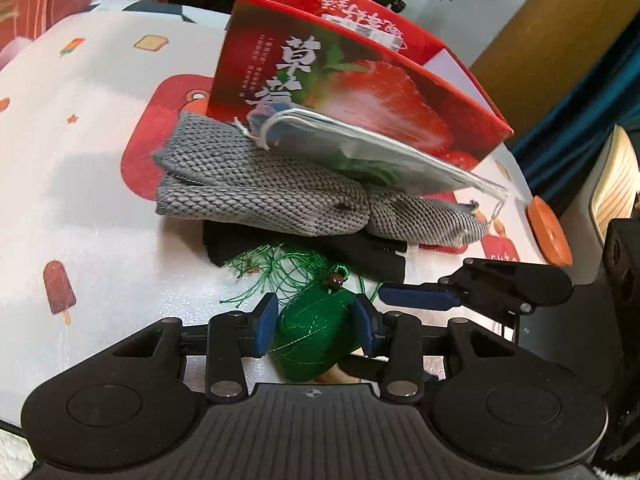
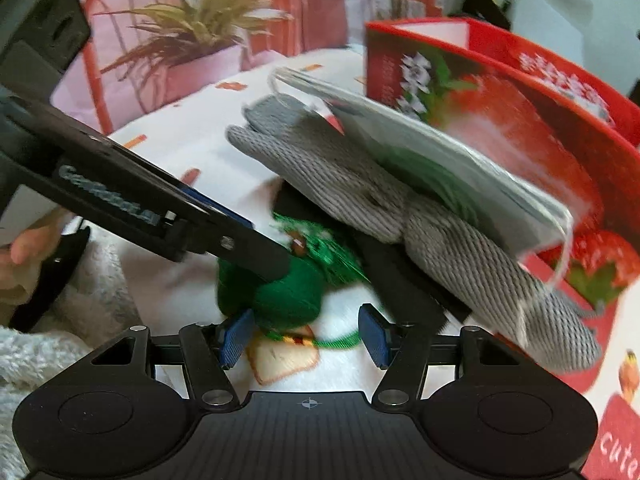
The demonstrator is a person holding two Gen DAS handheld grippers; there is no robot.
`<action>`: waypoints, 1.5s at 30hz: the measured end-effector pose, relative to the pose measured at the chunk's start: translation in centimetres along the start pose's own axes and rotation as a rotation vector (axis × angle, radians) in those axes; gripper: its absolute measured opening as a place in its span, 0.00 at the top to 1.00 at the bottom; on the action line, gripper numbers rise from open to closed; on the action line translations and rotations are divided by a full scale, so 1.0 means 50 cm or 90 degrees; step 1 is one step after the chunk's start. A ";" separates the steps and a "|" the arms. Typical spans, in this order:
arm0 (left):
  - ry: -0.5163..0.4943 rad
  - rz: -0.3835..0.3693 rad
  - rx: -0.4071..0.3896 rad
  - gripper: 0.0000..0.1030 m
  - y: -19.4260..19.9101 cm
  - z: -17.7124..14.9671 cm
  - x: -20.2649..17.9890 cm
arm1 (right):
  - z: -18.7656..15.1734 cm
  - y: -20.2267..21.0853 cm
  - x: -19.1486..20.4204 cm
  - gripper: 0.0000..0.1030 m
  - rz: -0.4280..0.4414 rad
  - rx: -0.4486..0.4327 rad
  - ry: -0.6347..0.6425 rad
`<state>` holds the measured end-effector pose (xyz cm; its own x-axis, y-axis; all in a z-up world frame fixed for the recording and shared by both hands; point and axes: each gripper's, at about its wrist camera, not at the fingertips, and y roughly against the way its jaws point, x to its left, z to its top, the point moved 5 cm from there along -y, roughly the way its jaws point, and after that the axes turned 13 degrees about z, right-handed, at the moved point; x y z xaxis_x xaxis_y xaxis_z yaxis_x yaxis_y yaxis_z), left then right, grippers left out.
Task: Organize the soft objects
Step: 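Grasp the green knit pouch with both grippers and lift it, then carry the green pouch over the red box and lower it inside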
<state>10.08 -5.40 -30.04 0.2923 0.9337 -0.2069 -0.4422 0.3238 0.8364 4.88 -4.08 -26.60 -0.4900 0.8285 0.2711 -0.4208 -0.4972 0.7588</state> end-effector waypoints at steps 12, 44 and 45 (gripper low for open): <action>0.009 -0.021 0.014 0.62 -0.010 0.000 0.001 | 0.008 -0.023 -0.006 0.45 0.052 -0.022 -0.051; -0.096 -0.085 -0.272 0.58 0.277 0.211 -0.077 | 0.243 0.243 0.025 0.51 -0.038 -0.284 0.135; -0.098 -0.083 -0.281 0.58 0.283 0.221 -0.081 | 0.253 0.251 0.023 0.51 -0.044 -0.289 0.144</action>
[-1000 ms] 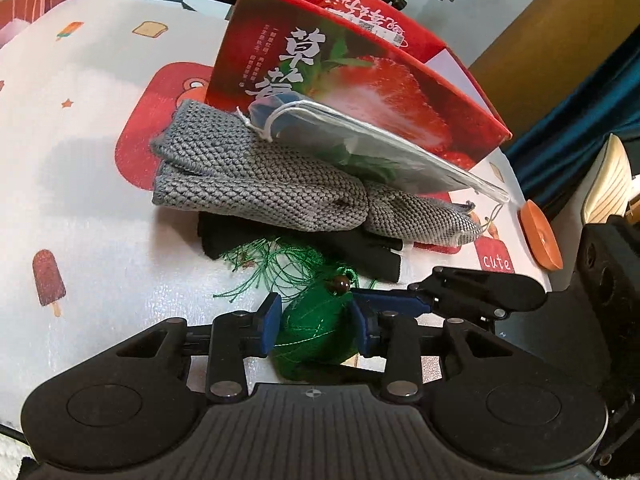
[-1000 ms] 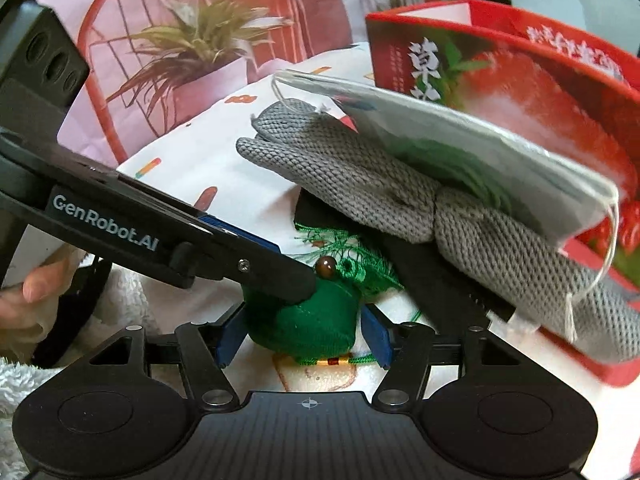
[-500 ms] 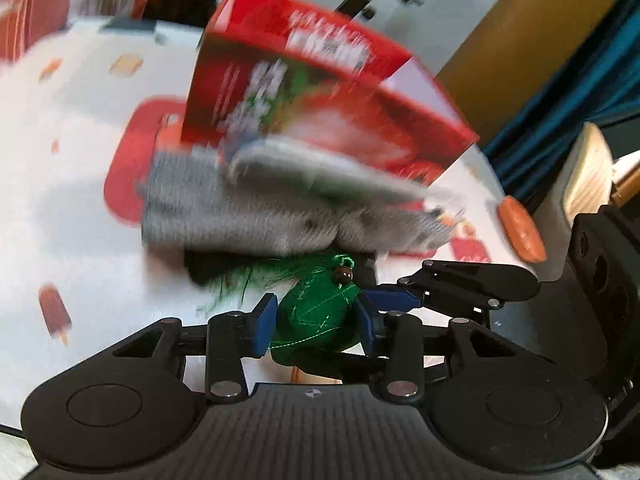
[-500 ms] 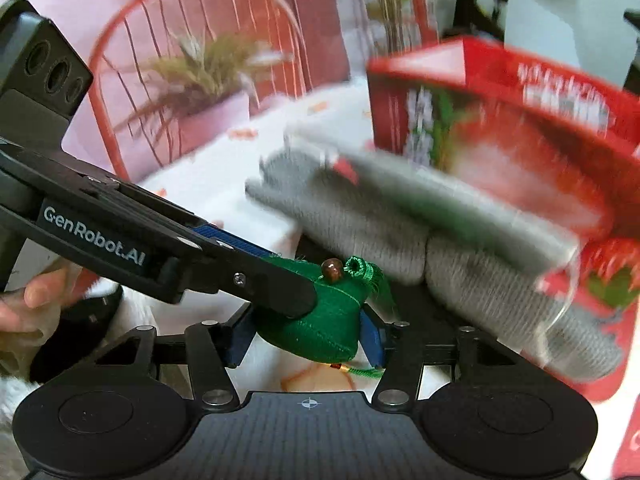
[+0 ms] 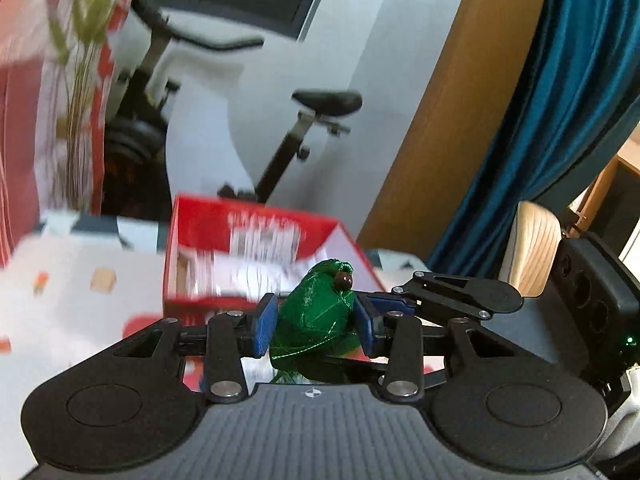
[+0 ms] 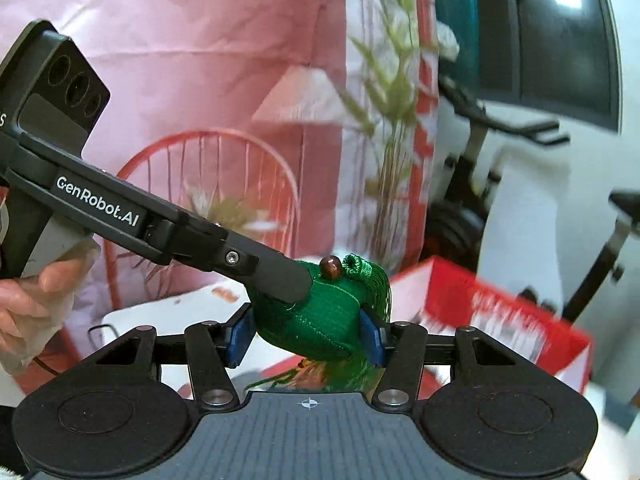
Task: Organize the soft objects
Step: 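Carry the green pouch over the red box and lower it inside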
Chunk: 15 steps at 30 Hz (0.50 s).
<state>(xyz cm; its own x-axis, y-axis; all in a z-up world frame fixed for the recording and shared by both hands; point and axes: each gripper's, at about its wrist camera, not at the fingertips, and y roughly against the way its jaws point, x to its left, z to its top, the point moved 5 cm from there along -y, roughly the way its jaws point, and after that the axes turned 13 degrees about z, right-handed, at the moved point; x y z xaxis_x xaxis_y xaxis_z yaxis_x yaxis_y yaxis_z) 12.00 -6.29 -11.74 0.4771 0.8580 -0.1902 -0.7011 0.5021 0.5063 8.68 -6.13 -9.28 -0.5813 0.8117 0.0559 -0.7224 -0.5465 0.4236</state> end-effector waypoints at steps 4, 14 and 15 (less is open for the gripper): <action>-0.024 0.009 -0.042 0.58 0.004 0.043 -0.020 | 0.046 0.009 -0.016 0.51 -0.024 -0.024 0.048; -0.033 0.009 -0.101 0.57 -0.090 0.187 -0.059 | 0.146 0.011 -0.163 0.51 -0.093 -0.057 0.079; -0.037 0.006 -0.105 0.57 -0.097 0.196 -0.064 | 0.150 0.011 -0.175 0.51 -0.099 -0.059 0.081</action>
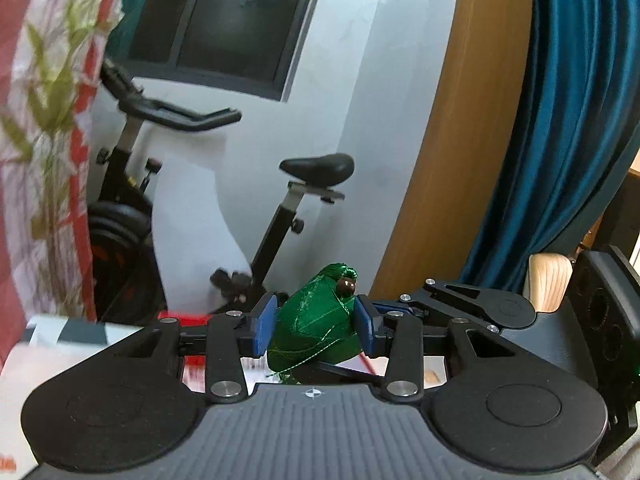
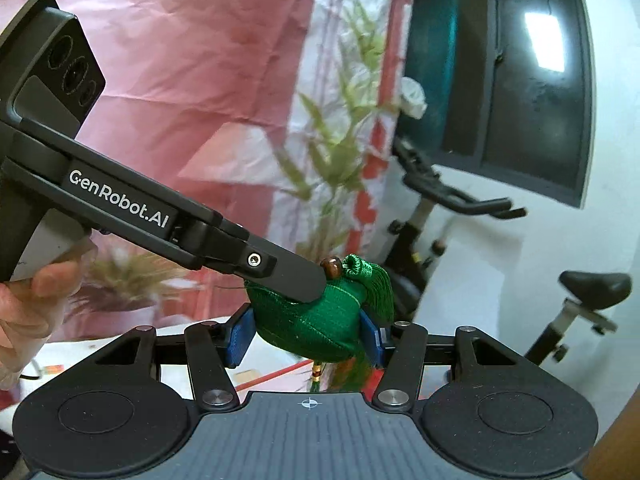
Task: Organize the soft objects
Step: 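Carry the green pouch over the red box and lower it inside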
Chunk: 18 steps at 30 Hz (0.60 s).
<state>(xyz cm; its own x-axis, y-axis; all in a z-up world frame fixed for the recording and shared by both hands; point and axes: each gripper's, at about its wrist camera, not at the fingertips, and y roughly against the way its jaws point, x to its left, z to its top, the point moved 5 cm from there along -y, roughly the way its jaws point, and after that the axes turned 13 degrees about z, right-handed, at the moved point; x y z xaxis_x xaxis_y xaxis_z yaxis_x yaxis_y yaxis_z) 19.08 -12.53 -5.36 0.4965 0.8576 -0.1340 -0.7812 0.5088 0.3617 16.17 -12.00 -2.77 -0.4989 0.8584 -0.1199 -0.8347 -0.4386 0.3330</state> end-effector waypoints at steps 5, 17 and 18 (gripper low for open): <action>-0.013 -0.011 0.004 0.57 -0.084 0.025 -0.018 | -0.009 -0.022 -0.079 0.50 -0.029 0.013 -0.012; 0.017 -0.021 0.162 0.57 -0.294 -0.074 0.018 | -0.179 -0.132 -0.178 0.50 -0.015 0.133 -0.095; 0.023 -0.023 0.177 0.57 -0.311 -0.085 0.023 | -0.190 -0.142 -0.182 0.50 -0.013 0.142 -0.102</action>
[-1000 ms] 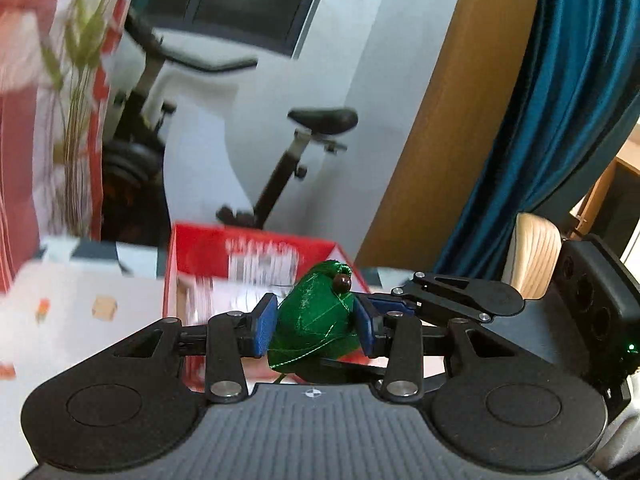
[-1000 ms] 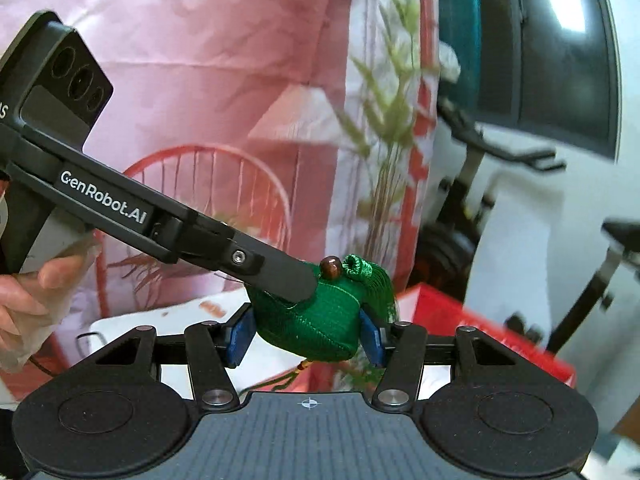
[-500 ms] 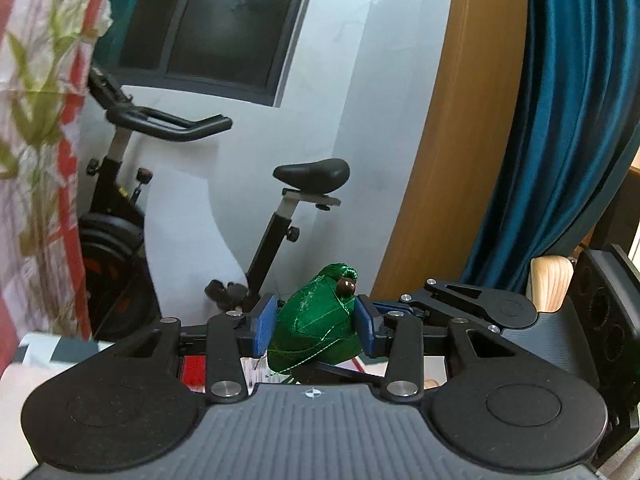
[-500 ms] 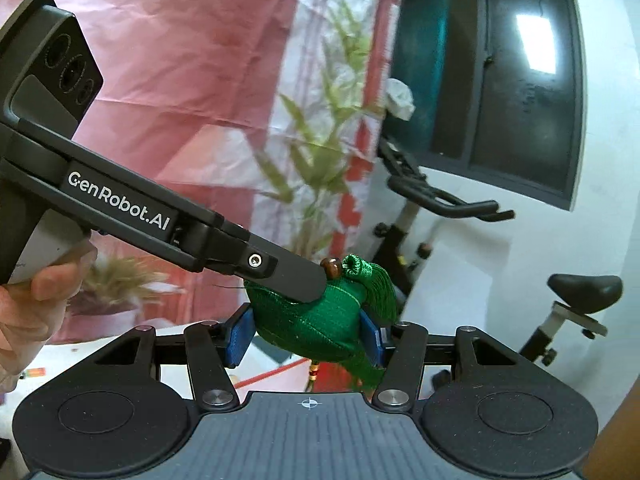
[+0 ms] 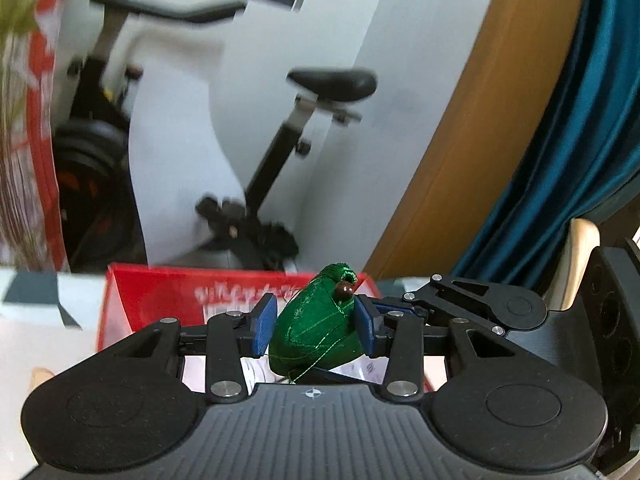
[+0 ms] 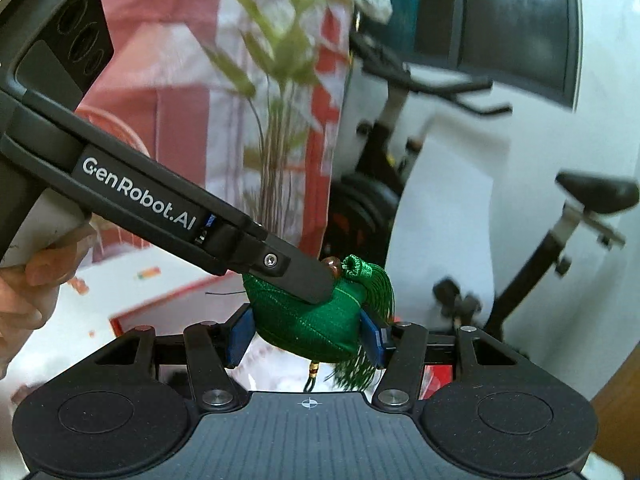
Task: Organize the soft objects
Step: 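Carry the green pouch over the red box and lower it inside, then open both grippers to release the green pouch in the box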
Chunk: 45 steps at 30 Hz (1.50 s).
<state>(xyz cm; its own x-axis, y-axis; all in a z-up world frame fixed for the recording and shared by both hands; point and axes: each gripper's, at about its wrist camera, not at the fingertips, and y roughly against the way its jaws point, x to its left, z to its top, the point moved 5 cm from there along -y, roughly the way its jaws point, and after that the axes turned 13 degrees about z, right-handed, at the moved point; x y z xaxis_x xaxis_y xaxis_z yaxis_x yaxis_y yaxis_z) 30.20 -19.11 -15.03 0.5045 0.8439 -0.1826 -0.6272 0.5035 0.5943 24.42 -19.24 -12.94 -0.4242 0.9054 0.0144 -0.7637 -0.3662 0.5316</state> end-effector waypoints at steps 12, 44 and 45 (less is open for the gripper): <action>0.015 0.008 0.072 0.57 -0.126 -0.045 0.016 | -0.092 -0.077 -0.062 0.50 -0.028 0.064 -0.100; 0.021 0.141 0.028 0.57 -0.076 -0.071 0.092 | -0.120 -0.087 -0.126 0.45 -0.172 0.095 -0.216; 0.017 0.151 0.023 0.57 -0.063 -0.074 0.097 | -0.118 -0.083 -0.122 0.45 -0.177 0.085 -0.207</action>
<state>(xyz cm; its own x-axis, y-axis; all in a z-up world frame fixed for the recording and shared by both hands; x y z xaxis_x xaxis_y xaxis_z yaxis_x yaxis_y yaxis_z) 32.43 -15.89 -20.68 0.3294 0.9426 -0.0541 -0.7048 0.2836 0.6503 27.30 -24.51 -20.20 -0.0206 0.9937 0.1101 -0.7480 -0.0884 0.6578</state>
